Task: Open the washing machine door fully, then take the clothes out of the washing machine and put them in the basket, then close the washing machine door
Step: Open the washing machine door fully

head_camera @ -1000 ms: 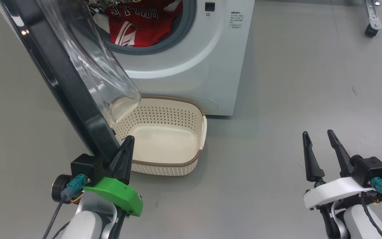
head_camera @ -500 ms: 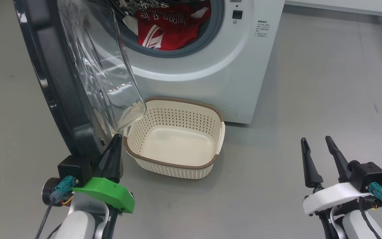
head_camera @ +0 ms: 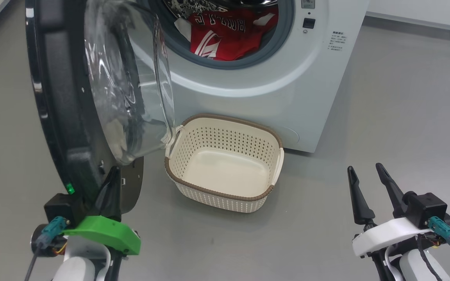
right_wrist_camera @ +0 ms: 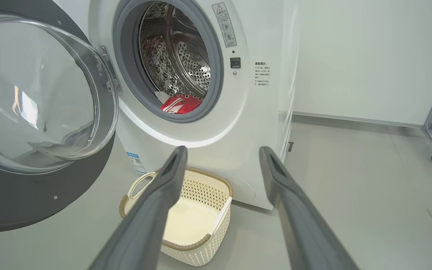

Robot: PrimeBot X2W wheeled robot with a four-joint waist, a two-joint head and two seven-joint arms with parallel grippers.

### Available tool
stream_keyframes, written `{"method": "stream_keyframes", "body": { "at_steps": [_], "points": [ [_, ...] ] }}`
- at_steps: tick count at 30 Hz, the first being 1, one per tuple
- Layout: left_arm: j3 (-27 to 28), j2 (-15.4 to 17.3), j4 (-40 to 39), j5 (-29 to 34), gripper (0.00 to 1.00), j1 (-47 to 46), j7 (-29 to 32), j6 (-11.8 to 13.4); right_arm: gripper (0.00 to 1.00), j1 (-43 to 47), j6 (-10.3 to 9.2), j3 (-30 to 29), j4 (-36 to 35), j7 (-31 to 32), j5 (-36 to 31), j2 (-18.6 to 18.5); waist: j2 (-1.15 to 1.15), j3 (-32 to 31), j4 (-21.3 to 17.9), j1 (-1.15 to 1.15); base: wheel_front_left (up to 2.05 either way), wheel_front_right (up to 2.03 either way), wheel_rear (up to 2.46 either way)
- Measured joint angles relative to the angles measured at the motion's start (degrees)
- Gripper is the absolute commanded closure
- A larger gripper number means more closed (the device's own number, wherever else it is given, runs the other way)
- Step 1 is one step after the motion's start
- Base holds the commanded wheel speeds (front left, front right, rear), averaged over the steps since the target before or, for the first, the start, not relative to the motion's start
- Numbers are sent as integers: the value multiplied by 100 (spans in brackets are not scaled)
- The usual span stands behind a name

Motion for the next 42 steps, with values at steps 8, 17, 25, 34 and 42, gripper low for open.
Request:
{"method": "stream_keyframes", "body": {
  "at_steps": [8, 17, 25, 34, 42],
  "points": [
    [480, 212, 16, -131, 100, 59, -77, 93, 0, -1, 35, 78, 0, 0, -80, -1, 0, 104, 49, 0, 0, 0, 0],
    [1063, 435, 10, -414, 100, 62, -120, 193, 0, -29, 78, 132, -16, 0, -146, -22, 0, 332, 31, 0, 0, 0, 0],
    [1514, 595, 33, -600, 100, 37, -174, 214, 0, -107, 78, 124, -76, 15, -189, -112, 0, 635, 6, 0, 0, 0, 0],
    [1949, 803, 174, -803, 100, -162, -208, 263, 0, -268, 79, 115, -134, 24, -246, -209, 0, 985, 21, 0, 0, 0, 0],
    [2235, 983, 326, -902, 100, -343, -246, 270, 0, -378, 83, 115, -157, 27, -253, -253, 0, 1186, 46, 0, 0, 0, 0]
  ]
}}
